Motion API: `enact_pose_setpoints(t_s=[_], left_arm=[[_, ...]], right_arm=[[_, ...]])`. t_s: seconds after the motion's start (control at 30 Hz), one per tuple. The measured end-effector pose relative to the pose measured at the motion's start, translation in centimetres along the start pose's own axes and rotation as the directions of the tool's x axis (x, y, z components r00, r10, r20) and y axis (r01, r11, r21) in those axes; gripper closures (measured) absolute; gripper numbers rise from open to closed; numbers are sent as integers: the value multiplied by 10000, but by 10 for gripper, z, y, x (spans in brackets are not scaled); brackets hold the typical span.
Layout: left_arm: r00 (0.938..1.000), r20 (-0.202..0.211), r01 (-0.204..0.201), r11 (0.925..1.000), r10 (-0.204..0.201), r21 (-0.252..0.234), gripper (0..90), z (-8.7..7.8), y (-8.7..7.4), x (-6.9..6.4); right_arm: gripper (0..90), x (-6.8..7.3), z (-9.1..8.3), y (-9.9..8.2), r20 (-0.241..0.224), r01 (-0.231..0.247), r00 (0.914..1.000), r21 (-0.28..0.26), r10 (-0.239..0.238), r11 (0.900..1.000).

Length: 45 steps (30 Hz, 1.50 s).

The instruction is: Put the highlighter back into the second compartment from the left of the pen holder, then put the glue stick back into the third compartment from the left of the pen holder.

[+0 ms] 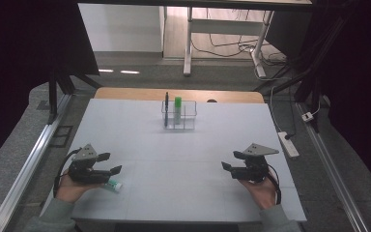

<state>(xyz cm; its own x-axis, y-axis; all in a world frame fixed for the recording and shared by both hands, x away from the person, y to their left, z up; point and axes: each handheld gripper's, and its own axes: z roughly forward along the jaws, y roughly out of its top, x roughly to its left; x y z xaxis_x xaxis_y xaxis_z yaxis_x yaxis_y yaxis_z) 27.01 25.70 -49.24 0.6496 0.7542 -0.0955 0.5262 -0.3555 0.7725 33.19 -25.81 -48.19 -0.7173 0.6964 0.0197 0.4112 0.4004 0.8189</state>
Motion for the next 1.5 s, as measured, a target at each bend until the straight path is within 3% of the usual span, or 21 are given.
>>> enact_pose_setpoints(t_s=[0.47,0.63,0.87,1.07,1.27,1.5], left_arm=[[9994,107,-336,9984,331,449,286,-6,9,-3],[9979,-75,-634,9952,641,749,280,-18,16,1],[9936,124,-1130,9852,1124,1285,285,-27,21,9],[9812,669,-1907,9616,1808,1974,293,-30,22,18],[9672,1288,-2475,9255,2188,2867,305,-22,17,21],[9447,2005,-3165,8808,2593,3522,316,-8,6,24]], right_arm=[[321,-7,-1,-4,-54,-67,10000,43,67,10000],[321,-7,-2,-4,-81,-108,9999,53,109,9999],[320,-7,-2,-4,-152,-104,9998,-3,104,9999],[320,-7,-2,-5,-181,-142,9997,2,142,9999],[319,-5,-1,-5,-150,-44,9999,172,46,9998],[315,-3,-1,-7,-101,-52,9999,244,55,9997]])
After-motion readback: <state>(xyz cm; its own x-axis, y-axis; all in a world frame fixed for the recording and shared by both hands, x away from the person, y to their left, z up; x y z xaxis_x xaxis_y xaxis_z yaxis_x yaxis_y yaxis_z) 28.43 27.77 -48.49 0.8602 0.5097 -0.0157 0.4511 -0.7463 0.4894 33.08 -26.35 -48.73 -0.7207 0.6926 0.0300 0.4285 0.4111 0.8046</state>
